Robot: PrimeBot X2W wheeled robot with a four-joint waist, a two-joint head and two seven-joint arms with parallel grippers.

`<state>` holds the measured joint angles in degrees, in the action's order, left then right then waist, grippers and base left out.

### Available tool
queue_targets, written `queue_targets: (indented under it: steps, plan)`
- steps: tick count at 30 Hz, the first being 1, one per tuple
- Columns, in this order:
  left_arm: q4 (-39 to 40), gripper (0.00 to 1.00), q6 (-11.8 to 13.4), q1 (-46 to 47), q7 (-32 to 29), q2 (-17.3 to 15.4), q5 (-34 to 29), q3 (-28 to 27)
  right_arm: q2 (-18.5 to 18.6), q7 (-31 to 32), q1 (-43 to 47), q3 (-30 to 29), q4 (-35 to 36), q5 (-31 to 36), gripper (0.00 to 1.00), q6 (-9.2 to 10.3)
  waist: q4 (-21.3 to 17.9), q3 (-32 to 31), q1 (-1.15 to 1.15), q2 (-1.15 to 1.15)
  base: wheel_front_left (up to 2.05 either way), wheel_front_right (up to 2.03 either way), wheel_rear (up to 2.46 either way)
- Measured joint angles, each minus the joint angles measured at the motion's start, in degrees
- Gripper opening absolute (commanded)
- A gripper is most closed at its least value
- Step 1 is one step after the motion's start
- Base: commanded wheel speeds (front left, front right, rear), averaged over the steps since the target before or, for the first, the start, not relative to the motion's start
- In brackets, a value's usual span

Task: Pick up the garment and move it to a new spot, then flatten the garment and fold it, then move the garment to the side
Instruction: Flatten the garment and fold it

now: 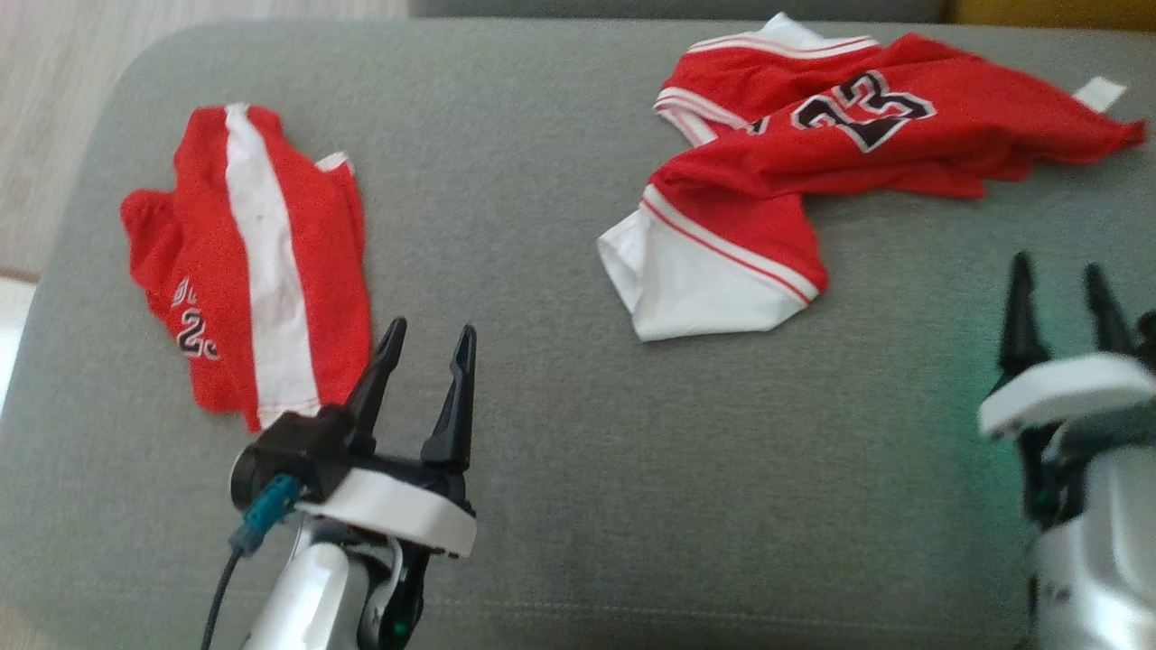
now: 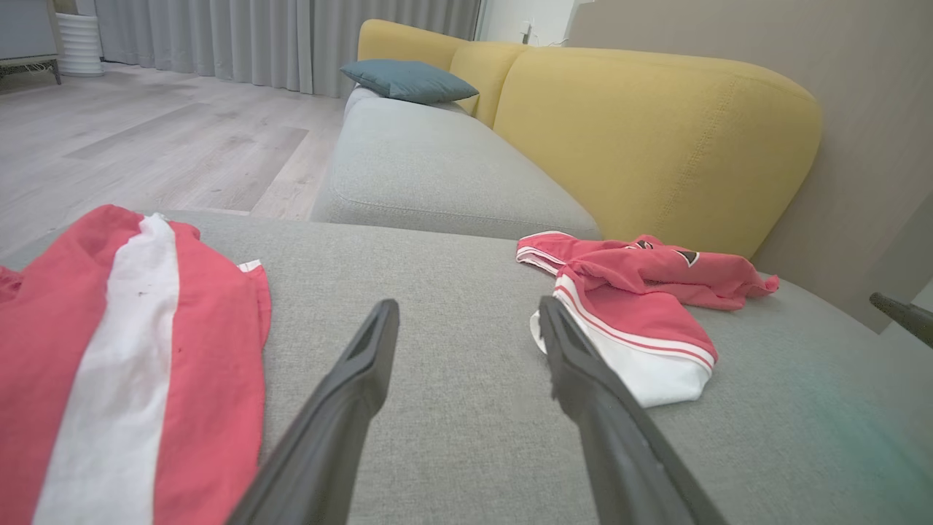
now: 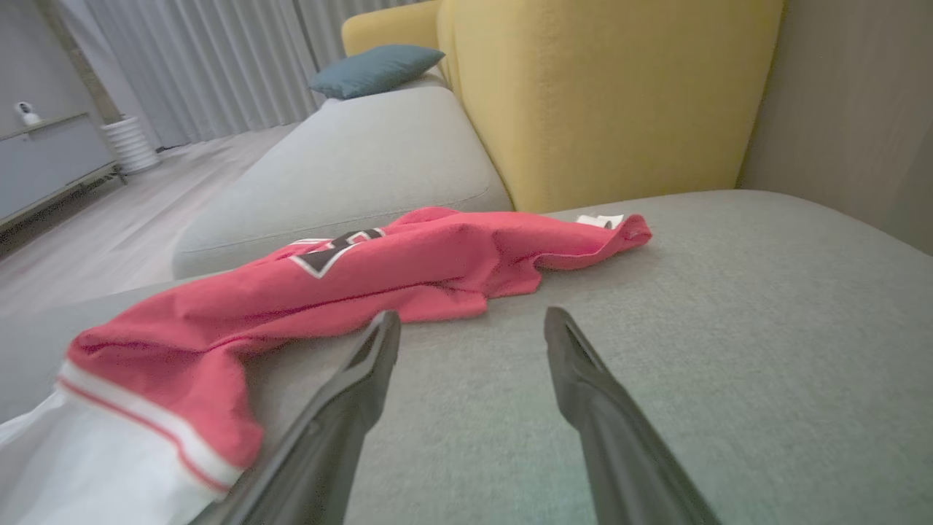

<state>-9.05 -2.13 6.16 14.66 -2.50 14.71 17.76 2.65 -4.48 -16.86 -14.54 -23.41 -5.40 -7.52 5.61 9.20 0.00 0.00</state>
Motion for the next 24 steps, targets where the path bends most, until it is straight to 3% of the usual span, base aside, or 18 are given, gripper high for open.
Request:
queue_targets:
  steps: [4,11,24]
  plan:
    - [-0.2,1.00,-0.5,2.0,0.0,0.0,0.0,0.4,0.0,4.1,-8.1,-7.2,-6.8,2.0,1.00,0.00,2.1,2.1,0.00,0.00,0.00,0.00,0.00]
    - [-0.4,1.00,-0.5,3.6,0.0,0.0,0.6,1.8,0.1,9.2,-21.0,-19.4,-17.2,13.7,1.00,0.00,6.6,6.1,0.00,0.00,0.00,0.00,0.00]
    - [-0.3,1.00,-0.5,5.1,0.0,0.1,1.5,2.0,0.1,11.6,-30.3,-33.2,-22.6,27.9,1.00,0.00,9.7,10.2,0.00,0.00,0.00,0.00,0.00]
